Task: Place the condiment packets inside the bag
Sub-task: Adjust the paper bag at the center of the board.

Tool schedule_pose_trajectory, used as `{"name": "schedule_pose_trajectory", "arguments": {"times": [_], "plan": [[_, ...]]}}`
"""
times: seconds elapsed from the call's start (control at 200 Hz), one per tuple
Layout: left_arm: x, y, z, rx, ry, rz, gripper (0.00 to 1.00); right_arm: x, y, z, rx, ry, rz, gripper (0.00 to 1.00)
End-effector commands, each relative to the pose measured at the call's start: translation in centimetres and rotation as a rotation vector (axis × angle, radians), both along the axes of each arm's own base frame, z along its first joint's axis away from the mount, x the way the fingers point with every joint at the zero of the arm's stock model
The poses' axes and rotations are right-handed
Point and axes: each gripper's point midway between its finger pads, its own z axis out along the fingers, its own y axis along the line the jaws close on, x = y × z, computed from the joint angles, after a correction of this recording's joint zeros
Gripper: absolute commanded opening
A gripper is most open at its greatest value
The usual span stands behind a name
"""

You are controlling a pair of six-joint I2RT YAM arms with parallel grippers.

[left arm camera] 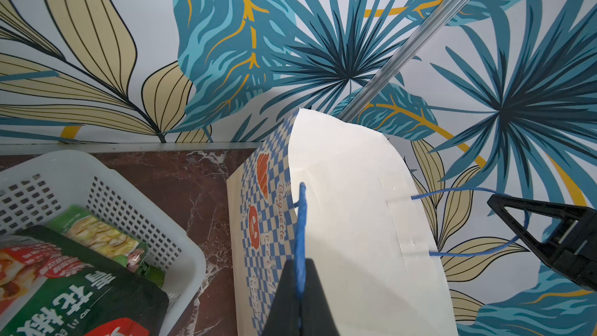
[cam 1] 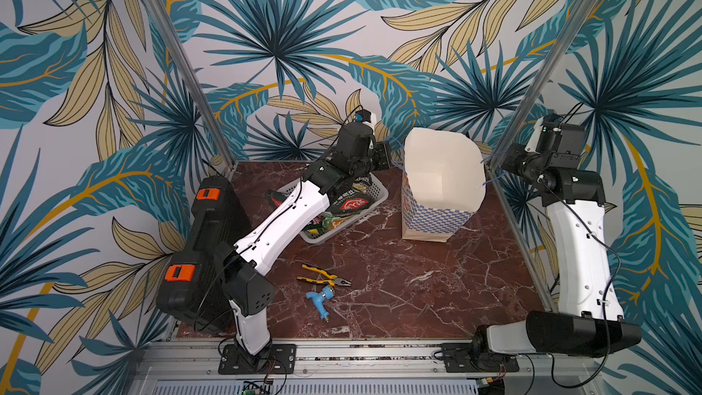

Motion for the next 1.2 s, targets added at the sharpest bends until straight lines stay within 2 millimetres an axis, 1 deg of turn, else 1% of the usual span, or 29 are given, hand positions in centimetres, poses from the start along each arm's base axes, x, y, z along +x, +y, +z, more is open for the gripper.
{"name": "schedule_pose_trajectory", "arguments": {"times": [0.0, 0.13, 0.2, 0.31, 0.385, 0.536, 0.616, 0.671, 0.821, 0.926, 0.966, 1.031, 1.076, 1.196], "plan": [[1.5, 1.0, 0.6, 0.028, -0.015, 0.014, 0.0, -0.4, -1.2, -1.2, 0.002, 0.031, -0.053, 0.11], [3.1, 2.0, 0.3, 0.027, -0.006, 0.032, 0.0, -1.0, -2.2, -2.2, -0.001, 0.062, -0.084, 0.11], [3.8, 2.5, -0.3, 0.031, 0.007, 0.035, 0.0, -1.5, -2.7, -2.6, -0.001, 0.069, -0.096, 0.11], [4.3, 2.7, -1.4, 0.048, 0.021, 0.032, 0.0, -2.0, -3.2, -3.4, 0.007, 0.079, -0.106, 0.11], [4.8, 2.7, -2.4, 0.062, 0.026, 0.036, 0.0, -2.1, -3.4, -4.5, 0.016, 0.095, -0.108, 0.12], [5.7, 2.7, -4.9, 0.089, 0.055, 0.032, 0.0, -2.6, -3.5, -8.0, 0.049, 0.135, -0.111, 0.15], [6.0, 3.0, -5.5, 0.093, 0.068, 0.024, 0.0, -3.0, -3.8, -8.8, 0.037, 0.155, -0.125, 0.15], [6.1, 3.3, -5.5, 0.094, 0.07, 0.019, 0.04, -3.1, -3.9, -8.9, 0.031, 0.159, -0.128, 0.15], [5.7, 3.3, -4.6, 0.093, 0.06, -0.009, 0.16, -2.8, -3.3, -8.3, 0.054, 0.134, -0.095, 0.17], [5.3, 3.1, -3.5, 0.081, 0.049, -0.029, 0.24, -2.5, -2.4, -7.0, 0.078, 0.087, -0.057, 0.2], [5.1, 3.1, -3.0, 0.079, 0.042, -0.036, 0.29, -2.4, -2.0, -6.5, 0.09, 0.068, -0.036, 0.24], [4.7, 3.1, -2.2, 0.071, 0.037, -0.047, 0.42, -2.2, -1.0, -5.3, 0.114, 0.029, 0.015, 0.36], [4.3, 2.9, -1.3, 0.054, 0.028, -0.06, 0.5, -2.1, -0.4, -4.5, 0.129, 0.01, 0.046, 0.43], [2.7, 2.9, 1.5, 0.016, -0.007, -0.088, 0.69, -2.7, 0.7, -1.8, 0.138, -0.05, 0.093, 0.52]]}}
